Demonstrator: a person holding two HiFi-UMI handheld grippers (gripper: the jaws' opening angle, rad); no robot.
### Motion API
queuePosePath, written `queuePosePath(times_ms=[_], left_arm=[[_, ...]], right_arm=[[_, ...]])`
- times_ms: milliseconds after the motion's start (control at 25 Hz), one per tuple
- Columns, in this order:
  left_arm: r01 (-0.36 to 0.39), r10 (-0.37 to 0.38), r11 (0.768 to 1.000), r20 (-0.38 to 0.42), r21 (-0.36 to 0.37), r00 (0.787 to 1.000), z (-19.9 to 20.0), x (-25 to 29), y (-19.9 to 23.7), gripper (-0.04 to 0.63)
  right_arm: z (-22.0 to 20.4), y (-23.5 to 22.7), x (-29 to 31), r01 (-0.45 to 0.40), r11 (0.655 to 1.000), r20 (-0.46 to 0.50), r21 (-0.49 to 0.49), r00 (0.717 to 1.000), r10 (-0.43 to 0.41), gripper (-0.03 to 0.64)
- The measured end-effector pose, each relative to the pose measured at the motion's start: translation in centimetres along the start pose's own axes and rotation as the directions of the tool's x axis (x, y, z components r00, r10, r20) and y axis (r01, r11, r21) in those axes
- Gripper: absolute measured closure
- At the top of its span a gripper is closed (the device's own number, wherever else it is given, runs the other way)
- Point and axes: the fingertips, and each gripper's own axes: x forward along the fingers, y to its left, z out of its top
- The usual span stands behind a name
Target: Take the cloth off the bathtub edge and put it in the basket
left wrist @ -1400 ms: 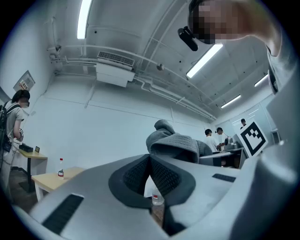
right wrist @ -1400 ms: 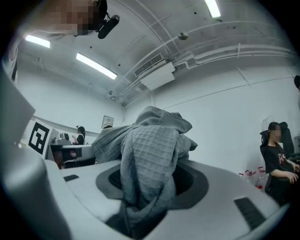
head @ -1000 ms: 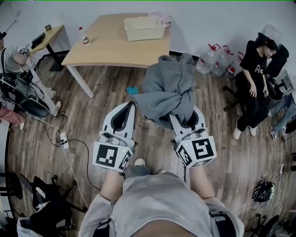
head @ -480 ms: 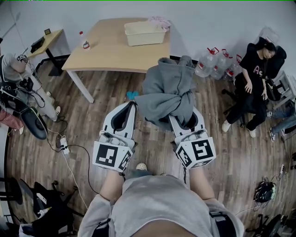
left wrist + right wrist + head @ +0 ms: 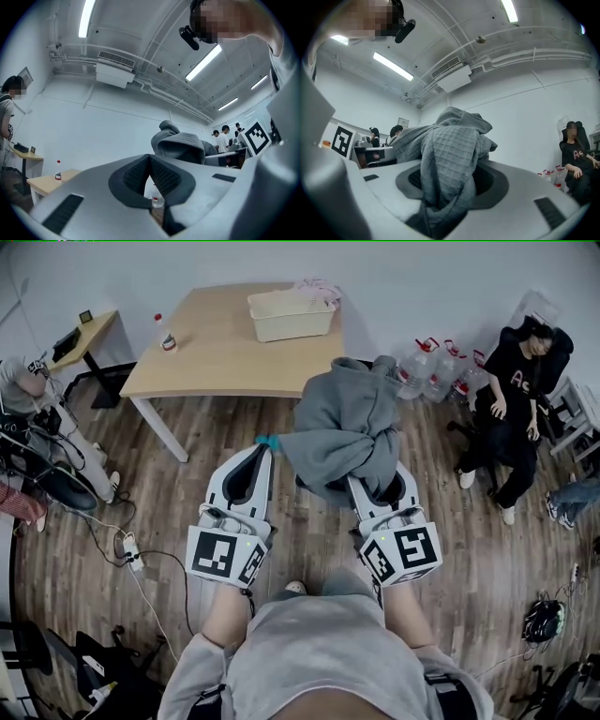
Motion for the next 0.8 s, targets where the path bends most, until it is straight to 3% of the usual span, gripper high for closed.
queuePosePath(times_ms=[280,800], left_arm=[[0.001,-0.001,1.0,-0.01,-0.012,1.0,-1.4,4.2,1.5,0.598],[-0.056,0.056,0.998,-0.011,-0.006,0.998,-3.6,17.3,4.2,0.598]], right_arm=[[0.0,-2.4,3.5,-0.023,1.0,0.008,-0.01,1.0,0.023,0.416],[-0.1,-12.6,13.4,-0.087,0.996,0.012,0.012,0.996,0.086,0.416]])
